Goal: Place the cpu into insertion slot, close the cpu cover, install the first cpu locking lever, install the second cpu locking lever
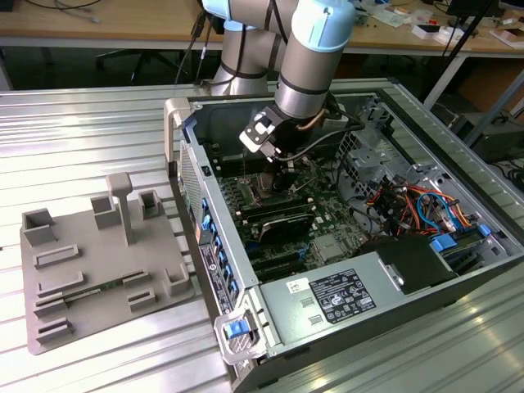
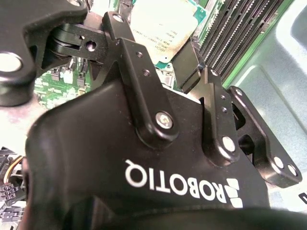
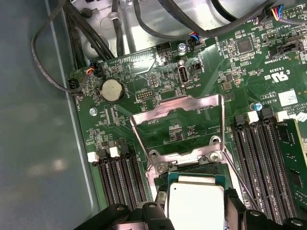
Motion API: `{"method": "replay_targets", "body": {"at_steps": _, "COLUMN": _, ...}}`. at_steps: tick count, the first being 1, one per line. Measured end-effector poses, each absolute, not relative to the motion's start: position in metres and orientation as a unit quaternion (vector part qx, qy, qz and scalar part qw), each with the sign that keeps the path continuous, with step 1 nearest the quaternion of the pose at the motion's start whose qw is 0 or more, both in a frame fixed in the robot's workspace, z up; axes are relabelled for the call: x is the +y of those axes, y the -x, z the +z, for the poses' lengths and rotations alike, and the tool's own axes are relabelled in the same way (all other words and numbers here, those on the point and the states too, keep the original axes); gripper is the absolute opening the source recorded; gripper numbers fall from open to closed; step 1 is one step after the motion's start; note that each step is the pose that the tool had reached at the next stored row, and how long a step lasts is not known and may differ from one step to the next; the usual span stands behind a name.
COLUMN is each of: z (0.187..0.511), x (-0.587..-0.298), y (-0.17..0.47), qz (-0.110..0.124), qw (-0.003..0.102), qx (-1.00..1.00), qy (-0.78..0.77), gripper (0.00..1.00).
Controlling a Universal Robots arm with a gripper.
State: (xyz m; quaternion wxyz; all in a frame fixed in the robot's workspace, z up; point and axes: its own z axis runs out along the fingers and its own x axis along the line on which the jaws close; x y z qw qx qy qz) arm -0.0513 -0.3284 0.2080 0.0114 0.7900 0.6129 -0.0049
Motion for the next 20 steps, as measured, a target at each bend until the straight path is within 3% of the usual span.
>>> {"method": "replay_targets", "body": {"at_steps": 20, "z": 0.2043, "x": -0.3283, "y": 0.0523, "qz": -0.001, "qw": 0.01, "qx": 0.737, "qy": -0.675, "gripper": 0.55}}
